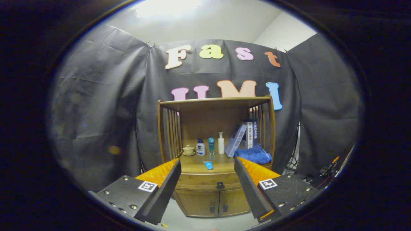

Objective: Pull open the drawer, take out the items inside it, and place them on the countertop above the cabinet.

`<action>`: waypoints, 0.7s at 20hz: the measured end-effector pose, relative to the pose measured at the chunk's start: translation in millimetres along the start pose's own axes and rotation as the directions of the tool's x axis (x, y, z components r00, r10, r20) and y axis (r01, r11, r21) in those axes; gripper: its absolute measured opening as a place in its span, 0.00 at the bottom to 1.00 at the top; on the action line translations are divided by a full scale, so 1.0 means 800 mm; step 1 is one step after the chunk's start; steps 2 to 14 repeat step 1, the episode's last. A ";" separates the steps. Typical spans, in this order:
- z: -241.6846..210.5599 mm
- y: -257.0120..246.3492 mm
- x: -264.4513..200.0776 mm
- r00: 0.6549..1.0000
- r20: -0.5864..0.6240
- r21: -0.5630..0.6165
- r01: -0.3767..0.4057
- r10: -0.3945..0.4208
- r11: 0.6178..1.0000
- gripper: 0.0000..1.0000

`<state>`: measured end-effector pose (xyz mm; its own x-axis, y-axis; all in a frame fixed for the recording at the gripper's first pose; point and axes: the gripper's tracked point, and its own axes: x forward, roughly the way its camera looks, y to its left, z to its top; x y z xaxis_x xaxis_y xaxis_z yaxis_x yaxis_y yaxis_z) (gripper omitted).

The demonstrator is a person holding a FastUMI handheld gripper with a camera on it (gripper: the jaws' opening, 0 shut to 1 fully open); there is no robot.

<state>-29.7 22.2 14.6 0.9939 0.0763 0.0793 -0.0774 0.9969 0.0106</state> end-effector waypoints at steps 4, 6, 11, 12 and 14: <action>-0.003 0.003 0.001 1.000 -0.003 0.005 -0.007 0.007 1.000 0.99; -0.003 0.003 0.001 1.000 -0.003 0.005 -0.007 0.007 1.000 0.99; -0.003 0.003 0.001 1.000 -0.003 0.005 -0.007 0.007 1.000 0.99; -0.003 0.003 0.001 1.000 -0.003 0.005 -0.007 0.007 1.000 0.99; -0.003 0.003 0.001 1.000 -0.003 0.005 -0.007 0.007 1.000 0.99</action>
